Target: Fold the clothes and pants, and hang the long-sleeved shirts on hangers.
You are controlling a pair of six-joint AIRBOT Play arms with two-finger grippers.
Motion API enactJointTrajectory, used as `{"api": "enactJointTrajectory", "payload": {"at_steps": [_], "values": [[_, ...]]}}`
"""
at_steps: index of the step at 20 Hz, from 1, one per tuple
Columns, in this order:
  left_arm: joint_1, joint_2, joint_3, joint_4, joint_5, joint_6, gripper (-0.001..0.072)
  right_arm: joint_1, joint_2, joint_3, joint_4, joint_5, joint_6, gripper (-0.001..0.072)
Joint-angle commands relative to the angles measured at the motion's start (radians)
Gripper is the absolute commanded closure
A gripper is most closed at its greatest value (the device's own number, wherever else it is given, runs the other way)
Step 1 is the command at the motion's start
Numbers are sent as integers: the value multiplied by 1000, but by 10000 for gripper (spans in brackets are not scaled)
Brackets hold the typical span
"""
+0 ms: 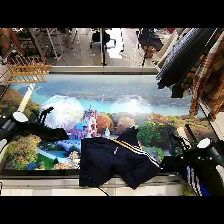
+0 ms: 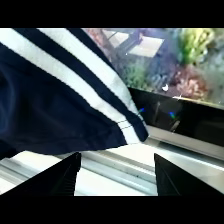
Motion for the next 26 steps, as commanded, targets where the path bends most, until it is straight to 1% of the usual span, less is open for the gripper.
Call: {"api": "enactJointTrajectory", "payload": {"at_steps": [1,3,5,7,9,11,12,13,14,15,16,17,18,21,24,26], "values": [[-3,-32,-43,-41,73,51,60,-26,-10,-14,15,-55,-32,174],[-23,-77,-43,-81,72,75,60,-26,-35,-14,19,-63,-37,175],[-67,-132,-42,-153,77,122,60,-25,-66,-14,63,-55,-67,175],[-122,-186,-42,-209,117,127,61,-25,-95,-14,121,-62,-83,192],[-176,-232,-41,-222,162,126,62,-25,-129,-14,126,-67,-77,196],[-220,-265,-41,-243,166,134,65,-25,-159,-14,127,-70,-76,211],[-241,-275,-41,-252,173,149,71,-24,-171,-14,127,-71,-76,302],[-257,-277,-41,-259,199,154,71,-24,-186,-14,127,-74,-76,335],[-273,-276,-41,-270,236,156,114,-24,-201,-14,129,-74,-76,337],[-284,-276,-41,-295,266,156,298,-24,-215,-14,134,-66,-76,394],[-292,-276,-41,-320,285,160,498,-24,-225,-14,142,-52,-81,495],[-295,-276,-41,-353,287,171,683,-24,-226,-14,149,-47,-104,661],[-295,-274,-41,-386,275,180,702,-24,-224,-14,154,-40,-114,698],[-262,-223,-25,-386,193,187,704,-25,-170,32,154,17,-135,701],[-192,-90,51,-387,77,189,705,-25,-8,183,152,89,-134,701],[-149,29,139,-399,-2,189,706,-25,143,333,143,116,-134,701]]}}
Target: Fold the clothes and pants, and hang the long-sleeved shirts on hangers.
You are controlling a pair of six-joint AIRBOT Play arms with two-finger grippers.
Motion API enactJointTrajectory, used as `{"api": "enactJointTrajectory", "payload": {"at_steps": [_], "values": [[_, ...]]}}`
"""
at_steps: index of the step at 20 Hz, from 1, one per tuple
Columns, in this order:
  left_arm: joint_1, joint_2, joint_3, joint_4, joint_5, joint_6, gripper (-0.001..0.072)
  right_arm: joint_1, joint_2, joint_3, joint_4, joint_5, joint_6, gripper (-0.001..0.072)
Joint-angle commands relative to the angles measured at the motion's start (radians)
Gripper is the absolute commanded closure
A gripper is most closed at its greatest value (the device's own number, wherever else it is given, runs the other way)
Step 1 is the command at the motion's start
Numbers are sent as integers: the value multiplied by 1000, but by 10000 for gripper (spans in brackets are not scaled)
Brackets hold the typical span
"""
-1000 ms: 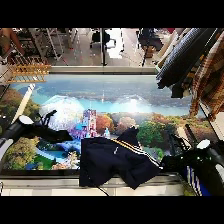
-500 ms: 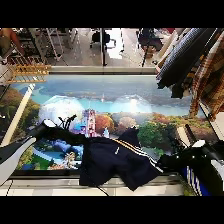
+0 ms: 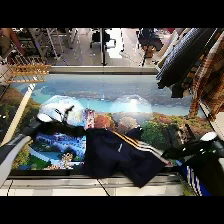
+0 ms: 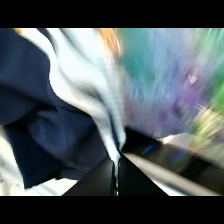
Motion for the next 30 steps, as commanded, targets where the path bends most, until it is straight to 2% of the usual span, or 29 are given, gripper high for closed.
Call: {"api": "enactJointTrajectory", "payload": {"at_steps": [1,3,5,7,9,12,15,17,20,22,24,26,27,28,29,30], "values": [[71,192,136,-40,-147,5,705,0,233,229,-7,55,-6,701],[111,332,224,-114,-178,5,705,0,380,396,-8,29,-8,700],[148,481,273,-233,-174,5,704,0,512,555,-8,-63,-9,699],[178,627,287,-358,-138,6,704,0,625,666,-8,-267,-43,699],[189,760,287,-395,-62,9,704,0,696,734,-5,-458,-98,700],[190,903,287,-394,46,28,704,0,689,803,22,-540,-135,700],[190,933,286,-320,116,17,704,0,584,806,187,-545,-224,700],[189,864,270,-206,109,-75,706,0,455,806,371,-516,-248,700],[189,681,192,-132,117,-86,704,27,174,805,689,-347,-247,699],[188,520,144,-119,137,-85,703,143,-41,805,695,-354,-238,699],[182,338,117,-117,163,-77,703,281,-265,805,602,-464,-240,699],[172,139,114,-118,233,-74,703,384,-486,817,552,-710,-238,699],[163,53,114,-118,299,-74,703,409,-594,853,557,-811,-204,698],[163,-28,116,-122,378,-75,701,415,-682,904,557,-846,-136,692],[165,-87,126,-120,433,-74,630,410,-753,965,554,-840,-50,549],[176,-133,143,-121,466,-74,482,399,-801,1019,548,-825,26,318]]}}
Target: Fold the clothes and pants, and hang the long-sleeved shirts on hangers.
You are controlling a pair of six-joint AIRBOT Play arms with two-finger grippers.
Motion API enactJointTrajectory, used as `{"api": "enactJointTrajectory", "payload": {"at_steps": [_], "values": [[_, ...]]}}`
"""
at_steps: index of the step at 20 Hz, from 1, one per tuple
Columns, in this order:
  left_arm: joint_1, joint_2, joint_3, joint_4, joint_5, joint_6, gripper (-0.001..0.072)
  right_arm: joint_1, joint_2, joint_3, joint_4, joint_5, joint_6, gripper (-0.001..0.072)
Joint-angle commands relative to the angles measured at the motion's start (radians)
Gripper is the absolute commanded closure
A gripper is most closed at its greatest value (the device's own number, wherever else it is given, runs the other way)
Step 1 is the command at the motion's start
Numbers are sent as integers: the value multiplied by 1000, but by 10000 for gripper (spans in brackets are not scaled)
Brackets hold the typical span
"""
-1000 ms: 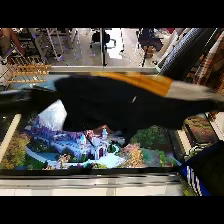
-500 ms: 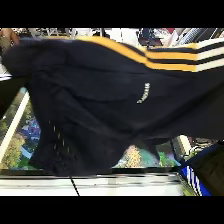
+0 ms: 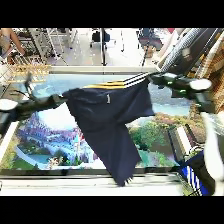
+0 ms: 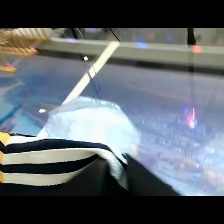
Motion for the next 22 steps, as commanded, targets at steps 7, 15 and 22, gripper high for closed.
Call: {"api": "enactJointTrajectory", "payload": {"at_steps": [7,15,22], "values": [[112,-194,79,16,-167,0,272,-114,-203,97,-299,764,365,251],[82,-190,76,208,-523,-148,272,27,-203,-229,-531,753,383,190],[65,-185,76,216,-533,-149,272,143,-194,-204,-536,783,243,699]]}}
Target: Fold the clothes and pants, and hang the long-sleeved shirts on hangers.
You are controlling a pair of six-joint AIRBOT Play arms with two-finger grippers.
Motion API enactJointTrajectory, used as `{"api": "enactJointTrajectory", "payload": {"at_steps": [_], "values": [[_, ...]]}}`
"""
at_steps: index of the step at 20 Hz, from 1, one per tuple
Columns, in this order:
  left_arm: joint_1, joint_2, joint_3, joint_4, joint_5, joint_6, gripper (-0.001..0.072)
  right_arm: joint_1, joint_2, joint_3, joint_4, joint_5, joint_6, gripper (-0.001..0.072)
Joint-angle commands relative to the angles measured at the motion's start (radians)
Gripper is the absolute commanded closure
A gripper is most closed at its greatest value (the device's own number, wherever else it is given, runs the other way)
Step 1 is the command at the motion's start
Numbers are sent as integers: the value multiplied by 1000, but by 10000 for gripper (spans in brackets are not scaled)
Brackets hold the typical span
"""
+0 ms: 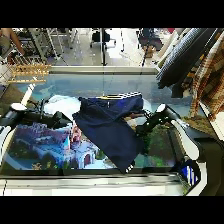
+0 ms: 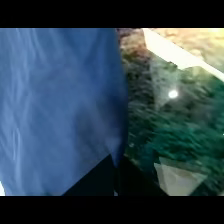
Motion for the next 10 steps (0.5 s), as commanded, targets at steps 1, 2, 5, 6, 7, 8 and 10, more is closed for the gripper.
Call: {"api": "enactJointTrajectory", "payload": {"at_steps": [1,2,5,6,7,8,10], "values": [[-4,1,0,37,-31,-4,272,33,35,68,-28,53,-55,700],[-4,1,0,87,-30,-11,272,21,73,123,-72,7,-39,700],[-10,1,-21,194,10,-101,272,-50,200,272,-231,-521,182,700],[-16,1,-37,188,58,-124,272,-77,211,286,-222,-709,261,698],[-29,0,-58,174,129,-140,272,-99,208,289,-177,-843,280,572],[-48,-3,-75,153,195,-145,270,-114,195,290,-139,-868,290,253],[-100,-20,-95,97,299,-145,268,-147,172,288,-132,-687,301,101]]}}
